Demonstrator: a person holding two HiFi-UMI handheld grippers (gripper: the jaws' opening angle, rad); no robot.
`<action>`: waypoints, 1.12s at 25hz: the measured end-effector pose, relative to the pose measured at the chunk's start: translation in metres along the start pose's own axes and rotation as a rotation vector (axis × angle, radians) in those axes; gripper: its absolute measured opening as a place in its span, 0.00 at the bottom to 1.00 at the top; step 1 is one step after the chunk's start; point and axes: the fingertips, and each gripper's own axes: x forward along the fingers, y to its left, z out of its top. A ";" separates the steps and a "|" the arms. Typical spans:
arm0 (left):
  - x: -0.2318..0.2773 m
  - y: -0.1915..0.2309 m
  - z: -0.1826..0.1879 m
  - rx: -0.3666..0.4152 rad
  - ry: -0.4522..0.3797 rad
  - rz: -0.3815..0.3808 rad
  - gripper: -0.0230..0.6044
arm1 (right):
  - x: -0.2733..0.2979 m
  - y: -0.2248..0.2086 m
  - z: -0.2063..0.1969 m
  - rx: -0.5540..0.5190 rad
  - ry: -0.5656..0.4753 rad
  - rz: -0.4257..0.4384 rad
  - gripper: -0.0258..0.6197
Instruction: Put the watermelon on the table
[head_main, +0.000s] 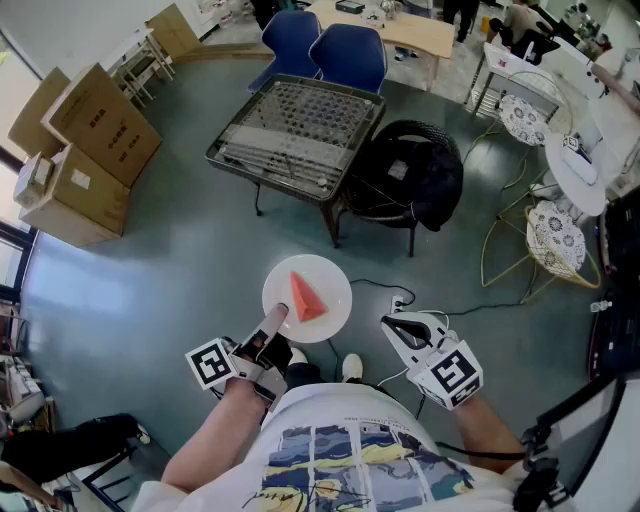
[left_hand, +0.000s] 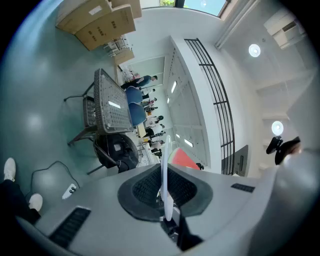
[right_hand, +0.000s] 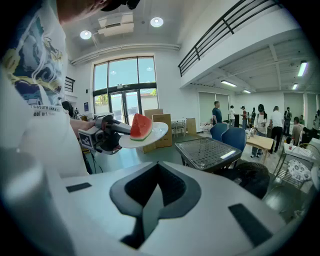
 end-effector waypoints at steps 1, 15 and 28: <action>-0.001 -0.001 0.000 -0.005 -0.008 -0.004 0.08 | 0.001 0.001 0.002 -0.007 -0.002 0.004 0.05; -0.028 0.000 0.018 -0.019 -0.093 0.015 0.08 | 0.014 0.008 0.009 -0.044 -0.047 0.047 0.06; -0.044 0.031 0.137 -0.033 -0.135 -0.003 0.08 | 0.136 0.008 0.071 -0.142 -0.034 0.061 0.20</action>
